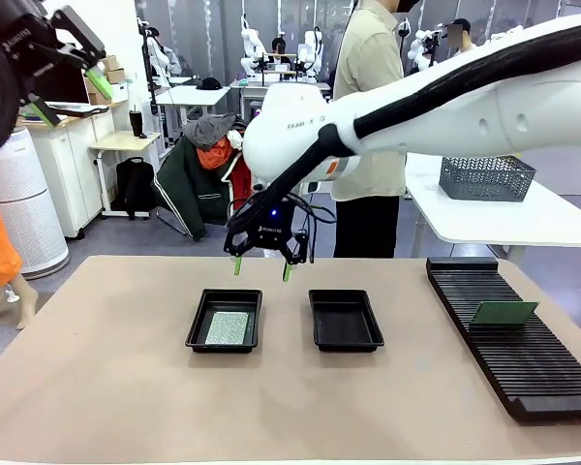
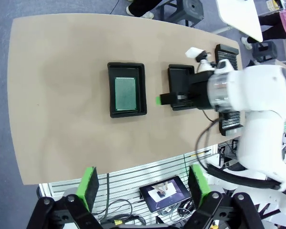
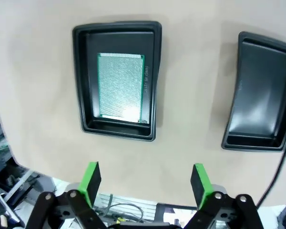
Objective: Inspect and transfer BCBs to ESD trays.
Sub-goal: Pick up the ESD tray and place it on the left side of the table.
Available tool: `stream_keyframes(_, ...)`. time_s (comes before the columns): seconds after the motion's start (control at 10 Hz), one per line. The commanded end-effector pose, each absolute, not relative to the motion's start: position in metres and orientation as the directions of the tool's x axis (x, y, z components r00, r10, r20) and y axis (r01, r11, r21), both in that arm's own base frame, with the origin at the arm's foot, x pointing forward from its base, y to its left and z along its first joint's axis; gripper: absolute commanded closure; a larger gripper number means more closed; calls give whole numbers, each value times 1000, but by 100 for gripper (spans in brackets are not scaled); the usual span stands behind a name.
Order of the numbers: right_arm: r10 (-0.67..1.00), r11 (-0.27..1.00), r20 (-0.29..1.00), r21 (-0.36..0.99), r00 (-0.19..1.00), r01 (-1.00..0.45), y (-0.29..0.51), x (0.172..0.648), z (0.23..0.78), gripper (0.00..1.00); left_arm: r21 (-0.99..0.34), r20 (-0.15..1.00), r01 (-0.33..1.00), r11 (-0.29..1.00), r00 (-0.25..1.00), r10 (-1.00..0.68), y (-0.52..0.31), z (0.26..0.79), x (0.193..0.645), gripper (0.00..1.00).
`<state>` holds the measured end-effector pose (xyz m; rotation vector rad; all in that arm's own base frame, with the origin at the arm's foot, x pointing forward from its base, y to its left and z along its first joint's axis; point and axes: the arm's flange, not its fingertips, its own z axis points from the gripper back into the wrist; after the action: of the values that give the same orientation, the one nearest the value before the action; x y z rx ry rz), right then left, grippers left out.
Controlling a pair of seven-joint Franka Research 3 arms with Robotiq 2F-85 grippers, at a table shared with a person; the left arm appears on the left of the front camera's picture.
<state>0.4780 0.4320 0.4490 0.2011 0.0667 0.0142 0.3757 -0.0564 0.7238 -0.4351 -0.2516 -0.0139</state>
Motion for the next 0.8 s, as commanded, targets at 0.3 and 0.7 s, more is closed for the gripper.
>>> stream_keyframes(0.3, 68, 875, -58, 483, 996, -31, 335, 450, 469, 0, -303, 182, 28, 952, 983, 29, -111, 663, 408, 0)
stream_keyframes(0.7, 66, 798, -49, 602, 997, -23, 272, 439, 474, 0, -215, 125, 27, 976, 992, 0, -161, 595, 435, 0)
